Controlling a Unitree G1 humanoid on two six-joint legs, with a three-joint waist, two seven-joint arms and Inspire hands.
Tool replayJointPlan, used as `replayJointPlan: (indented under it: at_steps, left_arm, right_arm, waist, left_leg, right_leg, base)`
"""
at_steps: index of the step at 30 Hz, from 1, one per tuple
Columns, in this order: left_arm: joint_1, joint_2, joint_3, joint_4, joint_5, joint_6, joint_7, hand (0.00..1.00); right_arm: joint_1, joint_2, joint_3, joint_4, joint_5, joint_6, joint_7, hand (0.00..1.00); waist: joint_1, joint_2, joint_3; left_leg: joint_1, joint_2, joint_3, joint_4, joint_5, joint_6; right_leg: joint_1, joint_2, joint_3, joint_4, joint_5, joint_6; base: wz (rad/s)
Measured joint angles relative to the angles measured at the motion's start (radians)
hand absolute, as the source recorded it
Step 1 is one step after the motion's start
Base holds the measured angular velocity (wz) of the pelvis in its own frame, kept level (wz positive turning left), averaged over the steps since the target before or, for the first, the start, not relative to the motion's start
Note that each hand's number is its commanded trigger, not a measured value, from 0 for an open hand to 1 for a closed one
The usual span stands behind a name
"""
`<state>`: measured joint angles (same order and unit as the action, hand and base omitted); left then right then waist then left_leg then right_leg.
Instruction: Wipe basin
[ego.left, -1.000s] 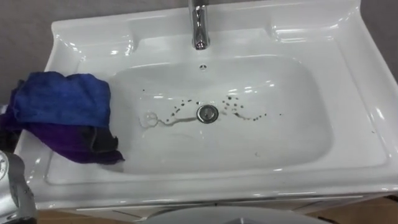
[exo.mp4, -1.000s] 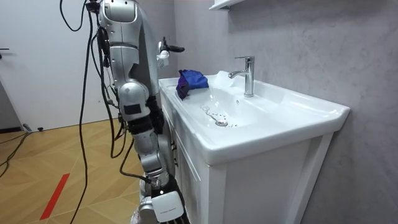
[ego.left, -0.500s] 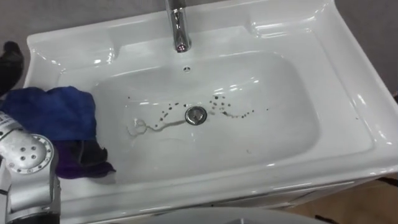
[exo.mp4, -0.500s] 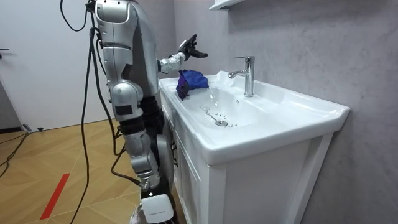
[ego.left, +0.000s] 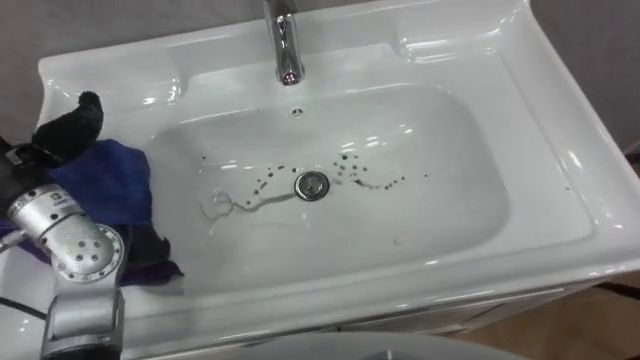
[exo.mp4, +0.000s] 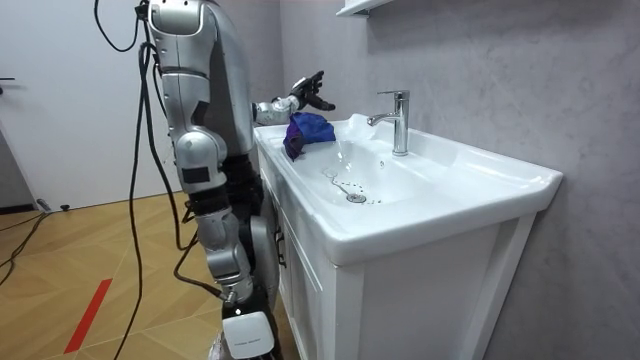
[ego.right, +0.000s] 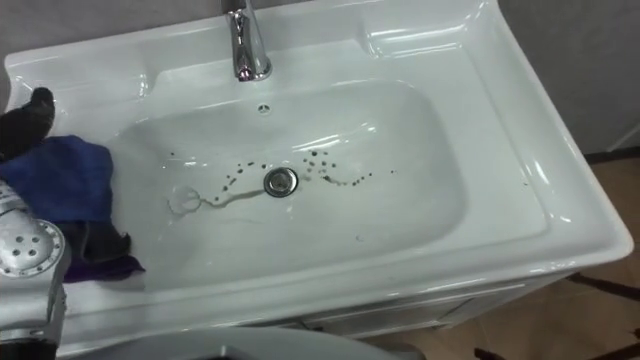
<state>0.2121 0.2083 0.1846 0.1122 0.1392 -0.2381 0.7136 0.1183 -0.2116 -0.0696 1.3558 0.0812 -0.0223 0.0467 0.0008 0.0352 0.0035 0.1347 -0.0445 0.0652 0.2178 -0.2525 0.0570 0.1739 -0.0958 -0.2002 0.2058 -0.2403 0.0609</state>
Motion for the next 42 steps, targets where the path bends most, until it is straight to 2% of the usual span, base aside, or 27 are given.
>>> replayJointPlan:
  at_steps: [2, 6, 8, 13, 18, 29, 42]
  left_arm:
    - [0.0, 0.0, -0.014, 0.072, 0.011, 0.004, -0.003, 0.0]
    - [0.011, 0.0, -0.035, 0.125, 0.011, 0.026, -0.015, 0.0]
    - [0.018, 0.0, -0.035, 0.132, 0.01, 0.04, -0.028, 0.0]
    - [0.024, 0.0, -0.042, 0.139, 0.012, 0.044, -0.046, 0.0]
    - [0.024, -0.002, -0.042, 0.195, 0.033, 0.044, -0.05, 0.0]
    - [0.023, -0.002, -0.042, 0.194, 0.032, 0.044, -0.05, 0.0]
    - [0.024, -0.002, -0.042, 0.192, 0.055, 0.045, -0.066, 0.0]
  right_arm:
    - [-0.001, -0.002, 0.012, -0.005, -0.008, 0.003, 0.002, 0.0]
    - [-0.001, -0.001, 0.018, -0.005, -0.008, 0.003, 0.016, 0.0]
    - [-0.001, -0.001, 0.018, -0.005, -0.009, 0.004, 0.021, 0.0]
    - [0.0, -0.001, 0.013, -0.005, -0.011, 0.019, 0.02, 0.0]
    - [0.001, -0.006, 0.008, -0.003, -0.009, 0.024, 0.022, 0.0]
    - [-0.001, -0.006, 0.007, -0.004, -0.01, 0.024, 0.022, 0.0]
    - [-0.001, -0.004, 0.005, -0.003, -0.013, 0.025, 0.022, 0.0]
  waist:
    - [0.005, -0.002, -0.003]
    - [0.004, -0.008, -0.0054]
    - [0.002, -0.012, -0.0044]
    - [0.0, -0.011, -0.0028]
    - [0.0, -0.001, -0.0013]
    - [-0.022, 0.001, -0.002]
    - [-0.023, -0.001, -0.0001]
  left_leg:
    - [0.0, 0.002, 0.002, -0.006, 0.0, 0.0]
    - [0.0, 0.001, 0.0, -0.009, 0.0, 0.0]
    - [0.0, 0.001, -0.002, -0.003, 0.0, 0.0]
    - [0.01, 0.001, -0.012, 0.0, 0.0, 0.0]
    - [0.017, 0.001, -0.011, -0.013, 0.0, 0.0]
    - [0.019, 0.0, -0.014, -0.012, 0.003, -0.001]
    - [0.019, 0.001, -0.013, -0.013, 0.003, -0.001]
  right_leg:
    - [0.001, 0.001, 0.003, 0.0, 0.0, 0.0]
    - [0.001, 0.001, 0.002, -0.001, 0.0, -0.001]
    - [0.002, 0.001, -0.004, -0.002, 0.001, -0.001]
    - [0.019, 0.0, -0.007, -0.007, 0.001, -0.001]
    - [0.019, 0.002, 0.004, -0.003, 0.001, -0.001]
    - [0.02, 0.003, 0.005, -0.009, 0.002, -0.002]
    - [0.019, 0.004, 0.005, -0.006, 0.002, -0.002]
  base:
    - [-0.02]
    - [0.02]
    - [0.04]
    - [0.02]
    - [-0.04]
    - [0.0]
    - [0.0]
